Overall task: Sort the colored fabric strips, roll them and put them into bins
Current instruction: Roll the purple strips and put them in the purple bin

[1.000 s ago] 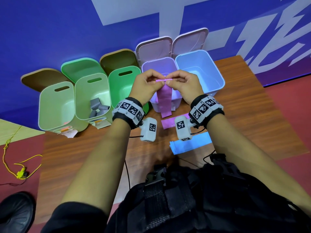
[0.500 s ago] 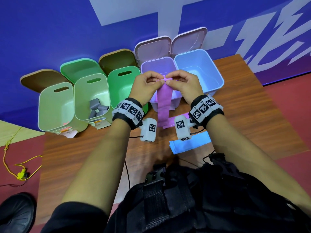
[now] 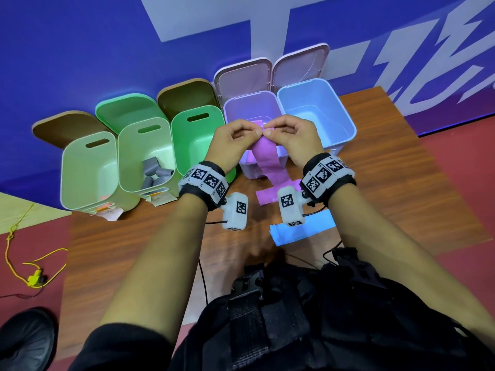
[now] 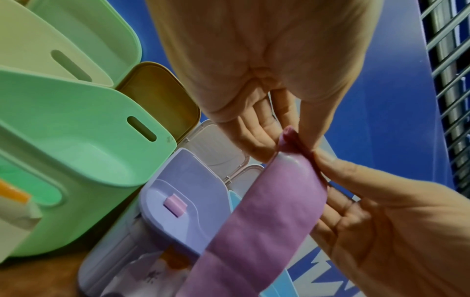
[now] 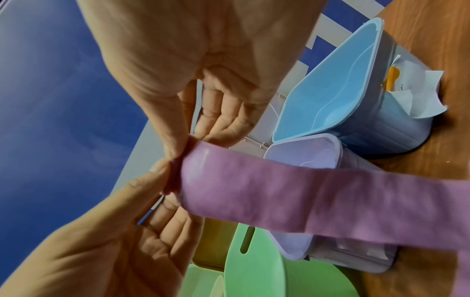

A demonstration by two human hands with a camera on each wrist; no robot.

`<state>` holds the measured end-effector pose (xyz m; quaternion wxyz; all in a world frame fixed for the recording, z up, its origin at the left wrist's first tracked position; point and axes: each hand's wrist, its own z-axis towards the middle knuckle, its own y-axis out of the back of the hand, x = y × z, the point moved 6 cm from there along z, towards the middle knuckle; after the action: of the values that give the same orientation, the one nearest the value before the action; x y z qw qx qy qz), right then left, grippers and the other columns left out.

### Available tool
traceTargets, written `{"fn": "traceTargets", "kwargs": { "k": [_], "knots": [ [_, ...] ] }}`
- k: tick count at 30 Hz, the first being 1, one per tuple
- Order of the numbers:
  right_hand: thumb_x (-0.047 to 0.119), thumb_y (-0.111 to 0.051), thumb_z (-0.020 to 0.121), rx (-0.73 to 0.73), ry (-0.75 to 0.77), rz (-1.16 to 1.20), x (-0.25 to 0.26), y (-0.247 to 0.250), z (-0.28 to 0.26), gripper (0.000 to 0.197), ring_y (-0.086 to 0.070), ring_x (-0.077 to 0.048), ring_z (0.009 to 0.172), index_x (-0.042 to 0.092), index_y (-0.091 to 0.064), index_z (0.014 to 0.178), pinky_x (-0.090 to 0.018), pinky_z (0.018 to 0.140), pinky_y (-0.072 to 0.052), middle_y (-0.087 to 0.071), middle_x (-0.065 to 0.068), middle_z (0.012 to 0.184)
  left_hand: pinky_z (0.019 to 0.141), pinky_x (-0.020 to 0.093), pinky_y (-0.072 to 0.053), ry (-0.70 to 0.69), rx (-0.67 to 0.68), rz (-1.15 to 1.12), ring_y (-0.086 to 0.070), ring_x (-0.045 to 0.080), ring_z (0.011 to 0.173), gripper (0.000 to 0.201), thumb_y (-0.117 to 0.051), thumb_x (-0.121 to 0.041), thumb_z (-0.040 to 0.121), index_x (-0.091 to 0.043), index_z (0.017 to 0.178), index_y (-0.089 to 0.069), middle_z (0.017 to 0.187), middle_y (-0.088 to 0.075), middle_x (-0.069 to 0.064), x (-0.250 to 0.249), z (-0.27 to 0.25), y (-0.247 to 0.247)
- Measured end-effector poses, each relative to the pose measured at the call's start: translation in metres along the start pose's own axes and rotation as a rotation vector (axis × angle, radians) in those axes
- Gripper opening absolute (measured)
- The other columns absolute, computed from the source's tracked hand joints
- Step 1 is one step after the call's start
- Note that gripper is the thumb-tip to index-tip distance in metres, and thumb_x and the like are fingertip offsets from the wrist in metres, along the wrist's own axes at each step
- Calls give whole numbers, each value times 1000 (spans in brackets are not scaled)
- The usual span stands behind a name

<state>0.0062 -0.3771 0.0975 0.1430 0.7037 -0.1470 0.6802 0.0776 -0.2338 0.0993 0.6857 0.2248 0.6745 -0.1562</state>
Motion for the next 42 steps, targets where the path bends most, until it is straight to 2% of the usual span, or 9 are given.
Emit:
{"fn": "traceTargets", "kwargs": {
  "k": [4, 8, 13, 17, 26, 30, 34, 37, 42],
  "knots": [
    [-1, -74, 83, 1, 17, -9, 0, 2, -1, 12, -64, -12, 81, 6, -72, 93, -23, 80, -55, -71, -2, 85, 77, 25, -54, 8, -14, 25, -66, 14, 77, 8, -71, -1, 86, -9, 89, -72, 79, -72, 1, 1, 1, -1],
    [4, -71, 87, 28, -2, 40, -1, 2, -3, 11, -66, -17, 86, 11, -71, 95, -30, 84, -58, -71, -12, 93, 79, 24, -54, -4, -35, 4, -67, 14, 79, 12, -72, 3, 83, -7, 91, -71, 82, -72, 2, -2, 0, -2],
    [7, -67, 92, 22, -33, 61, -7, 1, -4, 7, -68, -18, 86, 12, -71, 94, -35, 84, -59, -71, -12, 91, 78, 21, -53, -17, -37, 4, -66, 9, 79, 15, -72, 5, 82, -6, 93, -70, 86, -72, 2, -5, 0, -2],
    [-1, -68, 88, 4, -14, 53, -5, 2, -5, 12, -70, -21, 87, 4, -71, 99, -30, 84, -58, -73, -19, 95, 81, 23, -54, 16, -14, -3, -65, 9, 80, 13, -69, 3, 86, -7, 94, -70, 85, -71, 1, 0, -1, -3],
    [-6, -69, 85, -7, 9, -2, -2, 7, -9, 17, -67, -7, 83, 3, -71, 98, -19, 79, -53, -72, -8, 96, 81, 24, -55, -9, 22, 87, -64, 15, 80, 6, -68, 0, 88, -4, 91, -71, 83, -70, 5, 0, 2, -6],
    [-4, -69, 87, 18, 15, 57, -1, 4, -8, 14, -67, -10, 83, 5, -70, 97, -23, 81, -55, -72, -4, 90, 84, 31, -56, -15, 2, 81, -65, 18, 80, 8, -73, -1, 84, -5, 91, -72, 82, -70, 8, 0, 5, -4],
    [5, -66, 93, 13, -27, 93, -3, 3, -8, 9, -69, -9, 77, 13, -70, 93, -23, 73, -56, -71, 5, 78, 84, 28, -56, -23, -15, 64, -67, 14, 81, 14, -77, 0, 81, -2, 93, -71, 87, -72, 8, -4, 5, -2],
    [4, -67, 91, 14, -15, 65, -6, 3, -7, 8, -69, -13, 78, 10, -70, 94, -24, 74, -55, -72, -5, 83, 82, 23, -55, -28, -13, 69, -68, 8, 80, 18, -77, 2, 80, 2, 96, -71, 88, -72, 4, -6, 6, -1],
    [0, -70, 88, -12, 21, 52, -3, 7, -4, 14, -69, -18, 83, 13, -72, 92, -26, 78, -56, -72, -16, 90, 83, 29, -56, 24, 8, 2, -68, 16, 81, 11, -75, -3, 83, -7, 93, -70, 83, -72, 5, 3, 2, -3]
  ]
}}
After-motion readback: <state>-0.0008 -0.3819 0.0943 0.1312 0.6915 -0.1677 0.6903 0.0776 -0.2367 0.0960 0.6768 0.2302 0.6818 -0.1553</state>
